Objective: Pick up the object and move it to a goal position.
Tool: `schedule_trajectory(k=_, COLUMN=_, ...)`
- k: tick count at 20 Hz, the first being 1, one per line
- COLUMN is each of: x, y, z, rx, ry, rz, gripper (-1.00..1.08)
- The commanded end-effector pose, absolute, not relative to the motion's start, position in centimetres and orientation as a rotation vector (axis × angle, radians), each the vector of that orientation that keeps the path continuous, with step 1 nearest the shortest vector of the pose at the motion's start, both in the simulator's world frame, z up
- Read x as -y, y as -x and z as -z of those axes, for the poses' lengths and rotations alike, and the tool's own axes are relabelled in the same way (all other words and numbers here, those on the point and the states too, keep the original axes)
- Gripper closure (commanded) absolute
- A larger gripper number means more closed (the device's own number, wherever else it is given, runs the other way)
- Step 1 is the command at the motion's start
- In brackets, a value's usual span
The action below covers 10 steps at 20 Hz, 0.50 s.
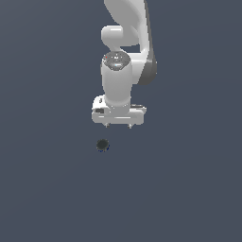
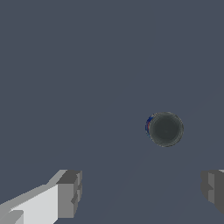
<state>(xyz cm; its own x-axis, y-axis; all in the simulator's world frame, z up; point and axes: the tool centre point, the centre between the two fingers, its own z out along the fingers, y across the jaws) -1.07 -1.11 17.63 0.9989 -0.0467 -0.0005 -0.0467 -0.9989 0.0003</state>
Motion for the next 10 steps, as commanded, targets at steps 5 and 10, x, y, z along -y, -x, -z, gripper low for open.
schedule_trajectory(k=5, x=1.6, y=0.8, z=-18.2, rx=0.093, ry=-3.144, rz=-0.013, gripper=-0.92)
schedule_trajectory(k=10, x=2.6, y=0.4, z=-19.6, rx=0.133, ry=-3.151, rz=-0.040, gripper=-0.92)
